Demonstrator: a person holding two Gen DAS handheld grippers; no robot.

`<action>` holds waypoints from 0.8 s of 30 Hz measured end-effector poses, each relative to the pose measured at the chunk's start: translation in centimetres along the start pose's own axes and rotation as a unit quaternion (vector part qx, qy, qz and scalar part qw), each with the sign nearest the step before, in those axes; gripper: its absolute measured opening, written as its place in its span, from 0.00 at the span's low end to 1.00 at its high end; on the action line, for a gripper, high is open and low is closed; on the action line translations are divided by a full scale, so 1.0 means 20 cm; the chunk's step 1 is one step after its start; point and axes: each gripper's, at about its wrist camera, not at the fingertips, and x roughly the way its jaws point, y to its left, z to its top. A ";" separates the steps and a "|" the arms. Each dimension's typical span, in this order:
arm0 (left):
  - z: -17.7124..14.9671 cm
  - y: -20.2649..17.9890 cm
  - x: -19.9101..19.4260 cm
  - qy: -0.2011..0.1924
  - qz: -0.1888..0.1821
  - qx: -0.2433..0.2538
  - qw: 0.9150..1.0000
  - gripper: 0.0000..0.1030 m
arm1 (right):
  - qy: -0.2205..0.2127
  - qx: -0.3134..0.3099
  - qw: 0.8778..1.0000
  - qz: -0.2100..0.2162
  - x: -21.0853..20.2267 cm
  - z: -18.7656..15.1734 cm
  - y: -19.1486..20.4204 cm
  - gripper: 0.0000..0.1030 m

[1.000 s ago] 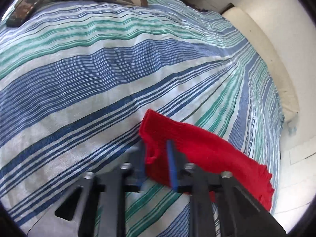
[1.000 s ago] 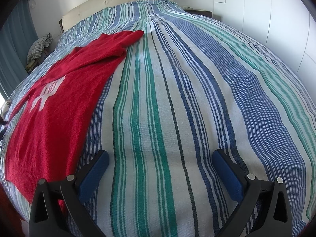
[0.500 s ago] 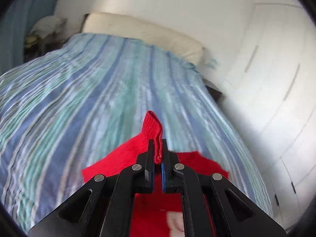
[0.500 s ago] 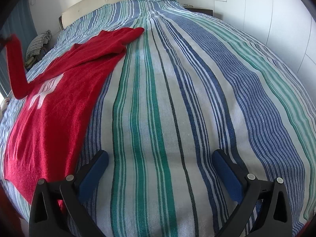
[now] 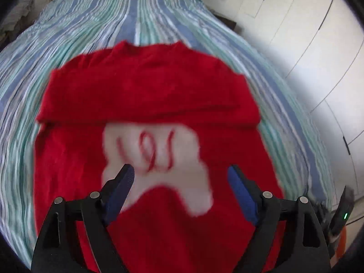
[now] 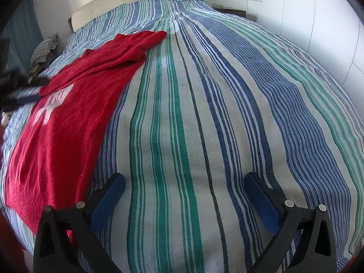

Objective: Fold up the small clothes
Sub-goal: 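Fold the sleeve across the sweater body and open the left tool, then move both tools toward the sweater hem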

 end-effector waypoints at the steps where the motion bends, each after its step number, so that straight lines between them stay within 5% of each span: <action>1: -0.10 0.07 -0.04 0.004 0.010 -0.003 1.000 0.83 | 0.000 0.000 1.000 -0.001 0.00 0.00 0.00 1.00; 6: -0.53 0.36 -0.31 0.014 0.073 -0.020 0.997 0.83 | -0.001 -0.003 1.000 -0.005 0.01 0.00 0.02 1.00; 10: -0.68 0.46 -0.49 -0.003 0.099 -0.041 0.994 0.86 | -0.005 -0.005 1.000 -0.008 0.00 -0.01 0.02 1.00; 16: -0.68 0.51 -0.59 -0.037 0.117 -0.066 0.990 0.86 | -0.014 -0.006 1.000 -0.012 -0.01 -0.03 0.03 1.00; 24: -0.63 0.58 -0.54 -0.025 0.150 -0.060 0.987 0.86 | -0.023 -0.010 0.999 -0.019 -0.03 -0.05 0.04 1.00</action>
